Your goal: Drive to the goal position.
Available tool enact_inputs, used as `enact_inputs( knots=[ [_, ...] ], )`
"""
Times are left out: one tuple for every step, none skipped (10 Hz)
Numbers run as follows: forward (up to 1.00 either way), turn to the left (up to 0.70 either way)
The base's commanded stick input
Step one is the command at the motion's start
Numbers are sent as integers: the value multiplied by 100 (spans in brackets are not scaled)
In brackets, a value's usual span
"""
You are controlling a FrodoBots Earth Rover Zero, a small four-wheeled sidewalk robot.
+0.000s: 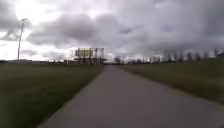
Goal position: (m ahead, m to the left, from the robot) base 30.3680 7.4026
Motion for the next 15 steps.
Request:
enact_inputs(
  knots=[
    [100, -1],
    [100, -7],
    [100, -17],
    [100, -32],
    [100, -36],
    [100, -30],
    [100, -5],
    [100, 1],
    [100, 1],
    [100, 1],
    [100, 1],
    [100, 1],
    [100, 1],
    [100, 1],
    [100, 1]
  ],
)
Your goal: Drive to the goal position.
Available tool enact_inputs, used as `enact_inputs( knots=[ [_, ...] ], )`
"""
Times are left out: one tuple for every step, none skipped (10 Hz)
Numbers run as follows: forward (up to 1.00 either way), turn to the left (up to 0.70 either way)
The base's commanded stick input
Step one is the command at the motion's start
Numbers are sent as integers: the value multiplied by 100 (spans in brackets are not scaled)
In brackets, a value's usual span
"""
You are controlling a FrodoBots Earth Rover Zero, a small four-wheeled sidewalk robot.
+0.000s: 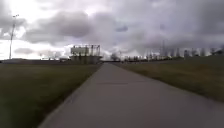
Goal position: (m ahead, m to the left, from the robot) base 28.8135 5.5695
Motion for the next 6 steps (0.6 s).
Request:
enact_inputs(
  knots=[
    [100, 1],
    [100, 1],
    [100, 1],
    [100, 1],
    [100, 1],
    [100, 1]
  ],
)
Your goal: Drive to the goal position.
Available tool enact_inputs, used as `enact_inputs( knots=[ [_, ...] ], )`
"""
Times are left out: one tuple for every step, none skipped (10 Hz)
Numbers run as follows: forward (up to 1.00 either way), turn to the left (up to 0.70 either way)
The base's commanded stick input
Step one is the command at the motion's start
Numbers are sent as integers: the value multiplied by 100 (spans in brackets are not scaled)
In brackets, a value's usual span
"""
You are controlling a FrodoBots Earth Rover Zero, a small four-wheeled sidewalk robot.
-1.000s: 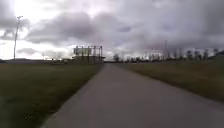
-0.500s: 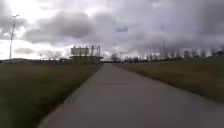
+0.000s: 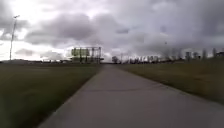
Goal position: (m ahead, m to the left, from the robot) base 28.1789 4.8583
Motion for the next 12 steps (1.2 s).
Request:
enact_inputs(
  knots=[
    [100, 1],
    [100, 1],
    [100, 1],
    [100, 1],
    [100, 1],
    [100, 1],
    [100, 1],
    [100, 1],
    [100, 1],
    [100, 1],
    [100, 1],
    [100, 1]
  ],
)
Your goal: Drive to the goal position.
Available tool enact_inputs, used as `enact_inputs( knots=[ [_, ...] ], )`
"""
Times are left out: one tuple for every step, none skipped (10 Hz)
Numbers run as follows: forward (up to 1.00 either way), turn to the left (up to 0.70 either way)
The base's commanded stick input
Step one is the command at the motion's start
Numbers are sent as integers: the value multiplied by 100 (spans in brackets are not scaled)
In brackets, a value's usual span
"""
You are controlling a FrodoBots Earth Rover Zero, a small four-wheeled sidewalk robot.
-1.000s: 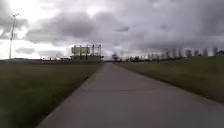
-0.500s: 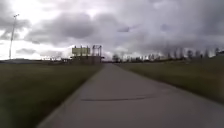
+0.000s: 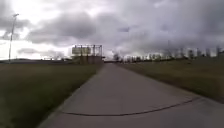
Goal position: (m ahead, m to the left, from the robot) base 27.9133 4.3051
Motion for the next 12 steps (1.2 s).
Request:
enact_inputs(
  knots=[
    [100, 1],
    [100, 1],
    [100, 1],
    [100, 1],
    [100, 1],
    [100, 1],
    [100, 1],
    [100, 1],
    [100, 1],
    [100, 1],
    [100, 1],
    [100, 1]
  ],
)
